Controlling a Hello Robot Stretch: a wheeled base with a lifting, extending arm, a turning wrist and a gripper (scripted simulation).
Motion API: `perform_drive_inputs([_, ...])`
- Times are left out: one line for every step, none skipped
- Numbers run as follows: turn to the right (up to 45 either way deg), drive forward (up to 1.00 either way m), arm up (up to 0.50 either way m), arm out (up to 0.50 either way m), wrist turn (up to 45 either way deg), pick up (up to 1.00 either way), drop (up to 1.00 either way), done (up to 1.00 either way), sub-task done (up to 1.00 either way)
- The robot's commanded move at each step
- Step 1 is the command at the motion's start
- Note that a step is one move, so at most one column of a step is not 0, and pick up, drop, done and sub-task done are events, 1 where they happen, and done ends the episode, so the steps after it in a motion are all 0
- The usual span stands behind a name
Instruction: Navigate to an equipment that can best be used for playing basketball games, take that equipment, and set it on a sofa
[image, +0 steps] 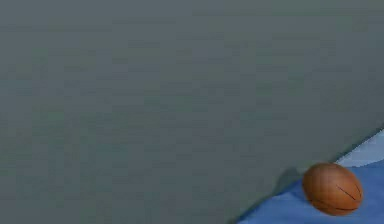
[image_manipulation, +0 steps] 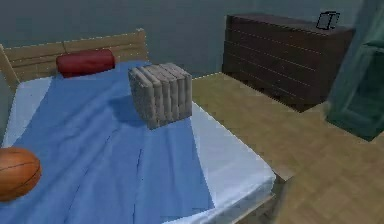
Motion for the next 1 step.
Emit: perform_drive_inputs([45.0, 0.0, 0.0, 0.0, 0.0, 0.0, 0.0, 0.0, 0.0])
